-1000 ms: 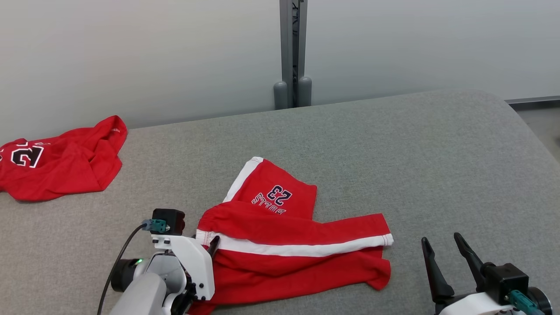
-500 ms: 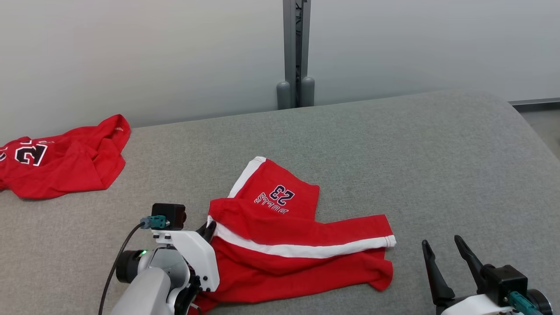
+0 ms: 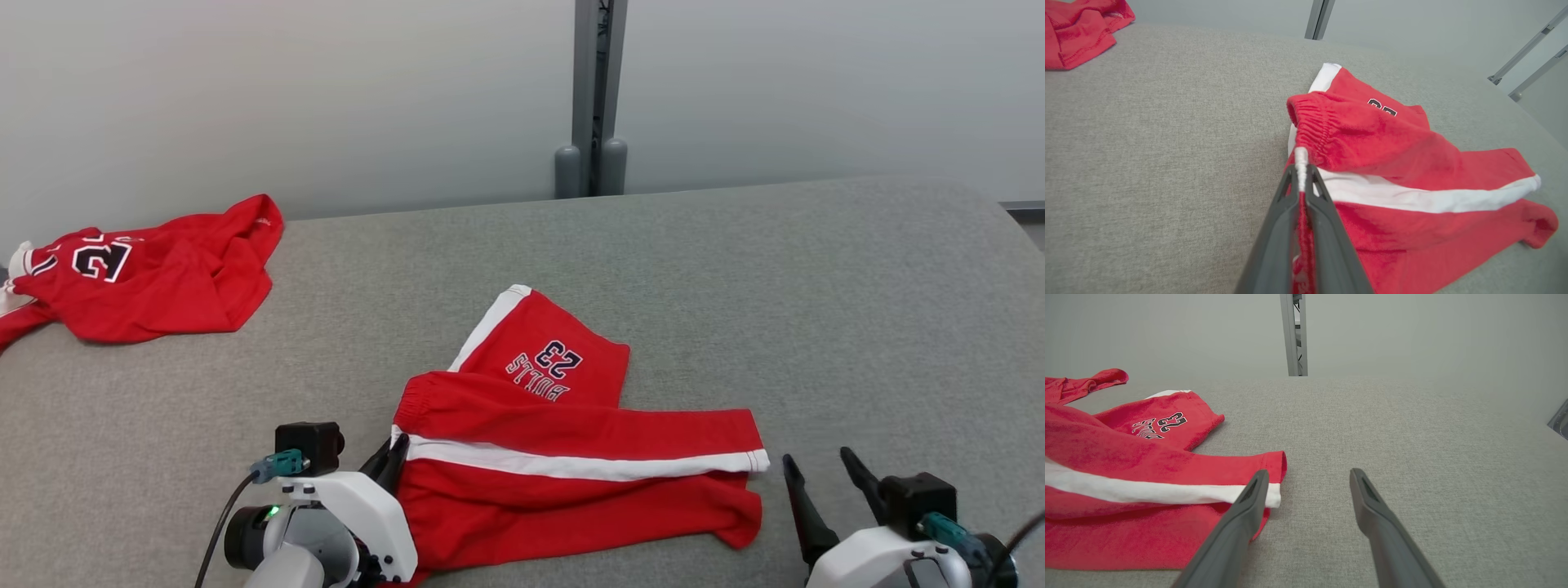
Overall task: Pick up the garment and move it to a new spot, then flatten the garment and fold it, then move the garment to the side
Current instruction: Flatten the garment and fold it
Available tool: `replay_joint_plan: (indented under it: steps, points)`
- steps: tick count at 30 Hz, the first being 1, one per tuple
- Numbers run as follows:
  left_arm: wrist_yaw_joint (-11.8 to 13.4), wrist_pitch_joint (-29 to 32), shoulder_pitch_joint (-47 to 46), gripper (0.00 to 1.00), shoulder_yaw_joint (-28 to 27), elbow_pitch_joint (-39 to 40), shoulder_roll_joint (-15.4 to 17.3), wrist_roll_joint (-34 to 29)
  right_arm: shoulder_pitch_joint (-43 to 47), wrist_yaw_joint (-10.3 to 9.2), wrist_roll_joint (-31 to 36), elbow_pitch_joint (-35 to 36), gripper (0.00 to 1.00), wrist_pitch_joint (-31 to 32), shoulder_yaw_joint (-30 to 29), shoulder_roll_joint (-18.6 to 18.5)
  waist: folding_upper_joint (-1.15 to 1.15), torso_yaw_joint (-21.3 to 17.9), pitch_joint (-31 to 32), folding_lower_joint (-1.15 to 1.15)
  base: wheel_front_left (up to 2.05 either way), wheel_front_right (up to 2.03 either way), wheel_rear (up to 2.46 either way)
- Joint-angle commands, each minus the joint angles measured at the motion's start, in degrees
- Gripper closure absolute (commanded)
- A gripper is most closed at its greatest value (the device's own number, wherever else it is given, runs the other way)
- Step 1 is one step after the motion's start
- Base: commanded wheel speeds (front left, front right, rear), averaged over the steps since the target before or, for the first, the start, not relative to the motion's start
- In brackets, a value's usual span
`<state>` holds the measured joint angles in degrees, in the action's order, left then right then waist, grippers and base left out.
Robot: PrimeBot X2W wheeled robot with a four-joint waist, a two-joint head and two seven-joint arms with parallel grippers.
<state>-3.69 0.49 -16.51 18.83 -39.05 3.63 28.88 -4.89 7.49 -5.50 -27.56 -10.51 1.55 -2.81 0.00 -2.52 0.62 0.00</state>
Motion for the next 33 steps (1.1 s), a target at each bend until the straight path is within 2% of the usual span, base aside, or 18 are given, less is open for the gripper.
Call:
replay_joint_plan:
  steps: [1,11,18,19,22,23,26,29,30,31,32,33]
  points:
    - [0.4,0.0,0.5,1.0,-0.1,0.6,0.4,0.4,-1.0,0.01,0.2,-1.0,0.0,0.5,0.5,-0.8,0.0,0.5,-0.1,0.0,0.0,0.0,0.0]
    - [1.4,1.0,1.1,1.0,0.7,3.0,0.6,0.4,-8.3,0.01,-2.2,-13.4,0.0,0.7,6.9,-2.1,0.0,1.9,-0.8,0.0,0.0,0.0,0.0]
    - [1.9,1.2,1.1,1.0,0.9,3.7,1.0,0.5,-11.8,0.01,-4.6,-18.7,0.0,-0.7,11.3,-2.1,0.0,1.9,-1.2,0.0,0.0,0.0,0.0]
    - [2.0,1.3,1.1,1.0,0.9,3.8,1.1,0.5,-12.3,0.01,-5.2,-19.4,0.03,-0.8,12.0,-2.0,0.0,2.0,-1.2,0.0,0.0,0.0,0.0]
    - [2.2,1.4,1.1,1.0,1.1,4.0,1.3,0.5,-13.7,0.01,-6.8,-21.5,0.3,-1.3,14.0,-2.2,0.0,2.1,-1.4,0.0,0.0,0.0,0.0]
    - [2.2,1.5,1.1,1.0,1.2,4.1,1.4,0.6,-14.3,0.01,-8.1,-22.8,0.52,-1.4,15.2,-2.1,0.0,2.2,-1.4,0.0,0.0,0.0,0.0]
    - [2.3,1.6,1.1,1.0,1.3,4.2,1.5,0.6,-15.0,0.01,-10.4,-24.4,0.55,-1.2,16.5,-2.0,0.0,2.3,-1.4,0.0,0.0,0.0,0.0]
    - [2.3,1.6,1.1,1.0,1.5,4.3,1.6,0.7,-15.5,0.01,-12.4,-25.7,0.51,-1.8,17.0,-2.0,0.0,2.3,-1.5,0.0,0.0,0.0,0.0]
    - [2.3,1.6,1.2,1.0,1.5,4.4,1.7,0.7,-15.7,0.01,-13.0,-25.9,0.37,-2.0,16.9,-2.1,0.0,2.2,-1.5,0.0,0.0,0.0,0.0]
    - [2.3,1.6,1.2,1.0,1.6,4.4,1.7,0.7,-15.7,0.01,-13.5,-26.3,0.17,-2.3,16.9,-2.2,0.0,2.2,-1.5,0.0,0.0,0.0,0.0]
    - [2.3,1.6,1.2,1.0,1.6,4.5,1.8,0.7,-15.6,0.01,-14.0,-26.5,0.04,-2.4,16.8,-2.2,0.0,2.2,-1.6,0.0,0.0,0.0,0.0]
    - [2.4,1.6,1.2,1.0,1.6,4.6,1.8,0.8,-15.6,0.01,-14.4,-26.8,0.0,-2.6,16.7,-2.2,0.0,2.1,-1.6,0.0,0.0,0.0,0.0]
